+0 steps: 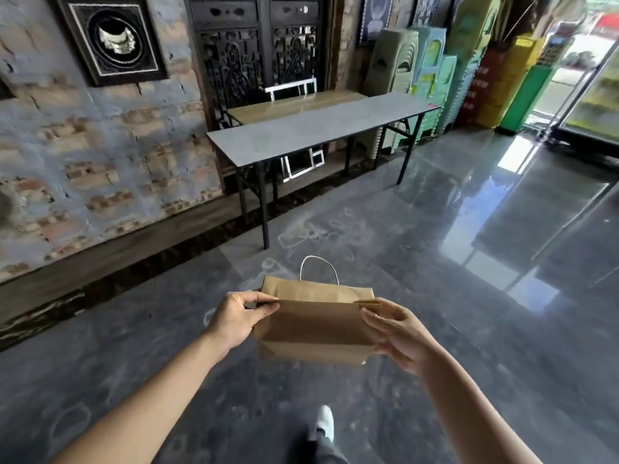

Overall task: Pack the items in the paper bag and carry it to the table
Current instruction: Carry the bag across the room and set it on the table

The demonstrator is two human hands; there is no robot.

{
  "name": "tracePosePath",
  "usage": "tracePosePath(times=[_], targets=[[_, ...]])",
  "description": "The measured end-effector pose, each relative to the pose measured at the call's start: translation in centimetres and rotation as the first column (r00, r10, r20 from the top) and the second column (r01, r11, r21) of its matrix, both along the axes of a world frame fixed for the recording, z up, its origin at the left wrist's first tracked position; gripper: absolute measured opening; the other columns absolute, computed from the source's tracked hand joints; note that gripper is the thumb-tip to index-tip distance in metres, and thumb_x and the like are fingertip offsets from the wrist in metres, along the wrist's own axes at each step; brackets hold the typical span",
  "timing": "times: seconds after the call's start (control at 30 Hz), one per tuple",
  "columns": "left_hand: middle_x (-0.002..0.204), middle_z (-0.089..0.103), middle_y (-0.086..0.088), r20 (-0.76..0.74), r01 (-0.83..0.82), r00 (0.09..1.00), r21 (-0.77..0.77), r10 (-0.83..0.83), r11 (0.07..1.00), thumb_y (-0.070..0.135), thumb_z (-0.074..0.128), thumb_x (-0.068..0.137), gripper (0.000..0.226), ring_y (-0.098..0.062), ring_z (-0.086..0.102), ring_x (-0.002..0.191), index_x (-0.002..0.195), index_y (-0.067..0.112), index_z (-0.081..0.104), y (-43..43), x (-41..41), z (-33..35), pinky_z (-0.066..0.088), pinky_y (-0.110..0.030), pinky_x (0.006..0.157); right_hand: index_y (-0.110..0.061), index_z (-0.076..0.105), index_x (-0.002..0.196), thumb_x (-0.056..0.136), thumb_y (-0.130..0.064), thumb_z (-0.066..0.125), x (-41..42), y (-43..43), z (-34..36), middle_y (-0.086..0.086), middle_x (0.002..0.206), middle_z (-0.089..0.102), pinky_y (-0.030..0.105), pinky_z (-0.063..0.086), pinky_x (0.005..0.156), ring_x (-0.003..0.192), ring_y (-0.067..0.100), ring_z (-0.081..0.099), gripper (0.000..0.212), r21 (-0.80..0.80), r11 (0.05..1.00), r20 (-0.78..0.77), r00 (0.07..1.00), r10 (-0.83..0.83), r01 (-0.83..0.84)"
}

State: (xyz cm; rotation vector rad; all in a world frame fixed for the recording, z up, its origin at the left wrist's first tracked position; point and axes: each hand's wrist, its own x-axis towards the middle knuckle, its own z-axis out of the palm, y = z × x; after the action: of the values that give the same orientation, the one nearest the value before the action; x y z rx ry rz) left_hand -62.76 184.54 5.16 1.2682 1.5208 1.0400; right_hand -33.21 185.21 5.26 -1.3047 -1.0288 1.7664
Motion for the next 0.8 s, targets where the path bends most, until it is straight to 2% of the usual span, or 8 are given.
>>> tracePosePath(times=[0.1, 0.2, 0.27, 0.33, 0.4, 0.6, 0.73, 0.8], targets=[[0.095, 0.069, 0.008, -0.004, 0.006, 1.000, -0.005, -0.006, 1.000, 0.002, 0.077, 0.077, 0.011, -0.009, 0.066, 0.083, 0.088, 0.003, 0.077, 9.8, 0.1, -0.8, 0.050, -0.014, 0.079, -0.018, 0.077, 0.098, 0.086, -0.016, 0.072, -0.1, 8.8, -1.7, 0.003, 0.086, 0.072, 0.033, 0.056, 0.056, 0.071, 0.018, 0.068, 0.013, 0.000, 0.999, 0.012, 0.999, -0.040, 0.040], [0.105, 0.066, 0.000, -0.025, 0.002, 1.000, 0.013, -0.001, 1.000, -0.002, 0.076, 0.076, 0.010, -0.009, 0.065, 0.086, 0.086, 0.000, 0.076, 20.8, 0.5, -1.4, 0.048, -0.007, 0.074, -0.019, 0.077, 0.098, 0.089, -0.019, 0.070, -0.2, 19.2, -2.9, 0.003, 0.085, 0.072, 0.034, 0.057, 0.057, 0.069, 0.016, 0.067, 0.011, -0.017, 0.998, 0.015, 0.998, -0.063, 0.063], [0.116, 0.061, -0.006, -0.050, -0.012, 0.999, 0.023, 0.013, 1.000, -0.004, 0.076, 0.076, 0.013, -0.012, 0.062, 0.093, 0.089, -0.003, 0.076, 27.2, 0.7, -1.0, 0.046, -0.006, 0.079, -0.021, 0.076, 0.099, 0.090, -0.025, 0.068, -0.2, 25.7, -2.6, 0.001, 0.083, 0.072, 0.033, 0.056, 0.055, 0.067, 0.015, 0.064, 0.013, -0.036, 0.997, 0.043, 0.997, -0.066, 0.068], [0.124, 0.056, -0.001, -0.086, -0.009, 0.996, 0.038, 0.012, 0.999, 0.002, 0.079, 0.076, 0.012, -0.013, 0.056, 0.107, 0.088, 0.005, 0.078, 33.8, 0.6, -0.3, 0.044, -0.018, 0.094, -0.023, 0.076, 0.100, 0.091, -0.029, 0.067, -0.1, 32.9, -2.1, 0.000, 0.082, 0.071, 0.032, 0.055, 0.054, 0.067, 0.014, 0.061, 0.014, -0.046, 0.998, 0.068, 0.997, -0.037, 0.040], [0.128, 0.054, 0.005, -0.086, -0.005, 0.996, 0.032, 0.007, 0.999, 0.007, 0.080, 0.076, 0.011, -0.008, 0.052, 0.112, 0.086, 0.012, 0.079, 39.2, 0.2, 0.6, 0.039, -0.023, 0.098, -0.022, 0.076, 0.098, 0.091, -0.030, 0.067, -0.3, 39.2, -1.0, 0.001, 0.080, 0.068, 0.031, 0.055, 0.052, 0.065, 0.014, 0.058, 0.014, -0.054, 0.998, 0.107, 0.994, -0.026, 0.032], [0.134, 0.054, 0.008, -0.035, -0.032, 0.999, 0.009, 0.033, 0.999, 0.012, 0.080, 0.077, 0.011, -0.011, 0.052, 0.120, 0.087, 0.016, 0.079, 53.6, -1.5, 0.4, 0.040, -0.014, 0.089, -0.025, 0.077, 0.096, 0.090, -0.031, 0.068, -1.7, 55.1, 0.3, 0.003, 0.086, 0.066, 0.032, 0.055, 0.053, 0.075, 0.019, 0.056, 0.013, -0.055, 0.998, 0.157, 0.988, 0.018, -0.009], [0.137, 0.055, 0.000, -0.011, -0.025, 1.000, 0.004, 0.025, 1.000, 0.010, 0.079, 0.077, 0.013, -0.017, 0.054, 0.123, 0.082, 0.022, 0.078, 63.4, -2.2, -0.7, 0.041, -0.034, 0.108, -0.022, 0.076, 0.098, 0.091, -0.029, 0.067, -2.4, 65.2, 0.0, 0.007, 0.087, 0.072, 0.040, 0.058, 0.059, 0.072, 0.025, 0.068, 0.013, -0.110, 0.993, 0.136, 0.989, 0.061, -0.046], [0.136, 0.056, -0.001, 0.007, -0.033, 0.999, 0.011, 0.033, 0.999, 0.010, 0.079, 0.077, 0.016, -0.014, 0.054, 0.121, 0.078, 0.025, 0.078, 69.0, -2.7, -1.3, 0.039, -0.033, 0.108, -0.020, 0.075, 0.101, 0.091, -0.028, 0.067, -2.8, 71.0, -0.2, 0.008, 0.089, 0.074, 0.047, 0.059, 0.068, 0.075, 0.028, 0.070, 0.015, -0.107, 0.992, 0.134, 0.988, 0.076, -0.062]])
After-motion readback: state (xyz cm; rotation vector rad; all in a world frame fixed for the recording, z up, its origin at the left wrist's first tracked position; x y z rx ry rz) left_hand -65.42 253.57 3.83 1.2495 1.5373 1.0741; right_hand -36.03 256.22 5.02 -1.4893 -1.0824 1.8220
